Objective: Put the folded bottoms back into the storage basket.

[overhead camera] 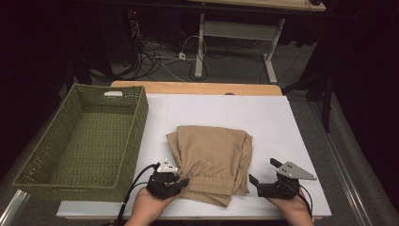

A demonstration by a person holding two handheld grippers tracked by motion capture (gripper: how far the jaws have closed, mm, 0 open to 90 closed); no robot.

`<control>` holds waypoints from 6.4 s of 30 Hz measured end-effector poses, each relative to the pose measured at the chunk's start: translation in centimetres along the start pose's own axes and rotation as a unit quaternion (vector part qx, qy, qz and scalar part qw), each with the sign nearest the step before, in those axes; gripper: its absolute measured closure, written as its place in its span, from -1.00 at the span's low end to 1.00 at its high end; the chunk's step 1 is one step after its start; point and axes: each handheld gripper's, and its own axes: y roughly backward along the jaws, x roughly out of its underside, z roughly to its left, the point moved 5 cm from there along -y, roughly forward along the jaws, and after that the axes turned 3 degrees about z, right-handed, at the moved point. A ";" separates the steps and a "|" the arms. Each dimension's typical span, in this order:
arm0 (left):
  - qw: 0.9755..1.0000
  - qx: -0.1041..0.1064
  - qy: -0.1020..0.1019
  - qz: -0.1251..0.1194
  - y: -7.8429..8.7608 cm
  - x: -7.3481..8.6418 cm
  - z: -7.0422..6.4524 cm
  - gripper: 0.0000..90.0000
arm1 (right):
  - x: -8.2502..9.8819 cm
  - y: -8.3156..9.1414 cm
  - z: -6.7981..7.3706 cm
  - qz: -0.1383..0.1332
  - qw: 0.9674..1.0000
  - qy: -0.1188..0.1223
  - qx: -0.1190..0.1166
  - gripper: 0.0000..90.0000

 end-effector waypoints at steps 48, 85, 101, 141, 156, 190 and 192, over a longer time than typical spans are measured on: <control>0.991 -0.065 -0.035 0.115 4.5 2.8 -0.5 0.68 | -2.1 -1.8 1.0 -0.029 0.999 0.012 -0.024 -0.99; 0.981 -0.085 -0.006 0.176 4.1 1.9 -0.9 0.68 | -5.9 -8.8 0.8 0.040 0.998 -0.014 -0.037 -0.35; 0.971 -0.086 -0.004 0.221 3.9 1.3 -0.9 0.65 | -4.3 -11.0 0.6 0.129 0.990 -0.011 -0.048 -0.01; 0.960 -0.050 0.024 0.275 5.1 -1.1 -0.9 0.67 | -6.3 -8.6 1.9 0.064 0.996 0.036 -0.040 0.89; 0.962 -0.059 0.034 0.266 8.6 -2.1 -0.3 0.67 | -9.8 -7.9 3.4 0.029 0.997 0.049 -0.045 0.89; 0.949 -0.057 0.030 0.309 12.4 -3.6 3.0 0.67 | -11.9 -9.1 6.3 0.023 0.997 0.042 -0.068 0.89; 0.948 -0.056 0.029 0.311 12.5 -3.8 2.9 0.67 | -12.0 -8.9 6.2 0.021 0.997 0.039 -0.069 0.88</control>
